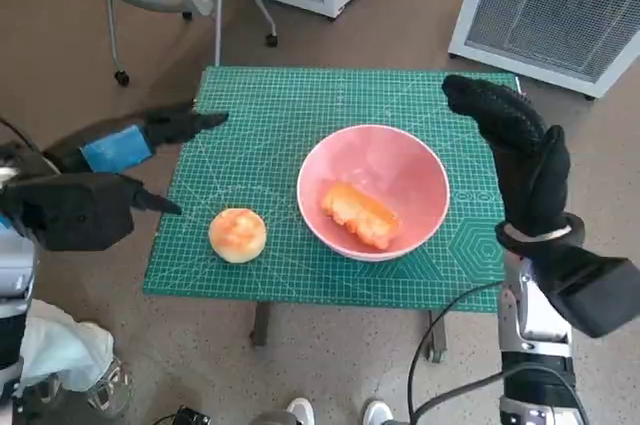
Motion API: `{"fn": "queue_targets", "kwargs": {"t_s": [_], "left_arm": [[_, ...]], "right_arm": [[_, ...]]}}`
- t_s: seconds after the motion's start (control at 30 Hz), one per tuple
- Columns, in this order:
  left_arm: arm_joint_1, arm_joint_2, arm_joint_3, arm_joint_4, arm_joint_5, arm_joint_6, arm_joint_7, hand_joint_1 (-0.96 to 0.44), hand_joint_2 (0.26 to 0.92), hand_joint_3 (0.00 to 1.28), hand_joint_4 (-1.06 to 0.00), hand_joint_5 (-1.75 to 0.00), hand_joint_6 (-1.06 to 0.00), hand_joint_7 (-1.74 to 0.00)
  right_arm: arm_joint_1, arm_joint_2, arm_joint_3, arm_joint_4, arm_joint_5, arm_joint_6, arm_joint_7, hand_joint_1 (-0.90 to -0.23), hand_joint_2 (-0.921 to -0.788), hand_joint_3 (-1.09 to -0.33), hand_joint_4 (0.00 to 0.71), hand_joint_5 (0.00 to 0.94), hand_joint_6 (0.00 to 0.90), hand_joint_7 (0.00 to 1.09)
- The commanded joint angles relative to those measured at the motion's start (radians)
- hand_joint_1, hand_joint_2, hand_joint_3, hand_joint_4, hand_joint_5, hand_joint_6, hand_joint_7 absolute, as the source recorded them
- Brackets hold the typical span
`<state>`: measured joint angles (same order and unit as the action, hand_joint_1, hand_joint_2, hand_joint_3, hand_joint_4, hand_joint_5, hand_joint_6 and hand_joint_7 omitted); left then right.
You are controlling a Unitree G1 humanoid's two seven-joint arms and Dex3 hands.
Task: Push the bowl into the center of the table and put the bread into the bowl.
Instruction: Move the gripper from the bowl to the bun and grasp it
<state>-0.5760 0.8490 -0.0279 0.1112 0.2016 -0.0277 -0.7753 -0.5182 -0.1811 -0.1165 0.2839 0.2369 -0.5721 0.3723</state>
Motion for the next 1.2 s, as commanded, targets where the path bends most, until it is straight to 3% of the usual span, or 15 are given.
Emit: {"fn": "queue_targets", "kwargs": {"t_s": [0.03,0.43,1.2], "left_arm": [[0.024,0.003,-0.032,-0.018,0.031,0.019,0.000,-0.19,0.732,0.00,-0.09,-0.01,-0.26,-0.01],[0.053,-0.054,-0.114,-0.055,0.098,0.086,0.019,-0.17,0.736,0.00,-0.11,-0.01,-0.27,0.00],[0.016,-0.187,-0.285,0.115,0.282,0.103,0.122,-0.16,0.747,0.00,-0.13,0.00,-0.27,0.00]], "right_arm": [[-0.002,-0.001,0.002,0.023,-0.002,0.007,0.008,-0.577,-0.921,-0.673,0.115,0.003,-0.001,0.46],[-0.007,-0.013,-0.003,0.040,0.010,0.001,0.030,-0.581,-0.921,-0.677,0.114,0.002,-0.001,0.46],[0.011,-0.038,-0.013,0.027,0.028,0.008,0.060,-0.596,-0.921,-0.676,0.115,0.002,-0.001,0.42]]}}
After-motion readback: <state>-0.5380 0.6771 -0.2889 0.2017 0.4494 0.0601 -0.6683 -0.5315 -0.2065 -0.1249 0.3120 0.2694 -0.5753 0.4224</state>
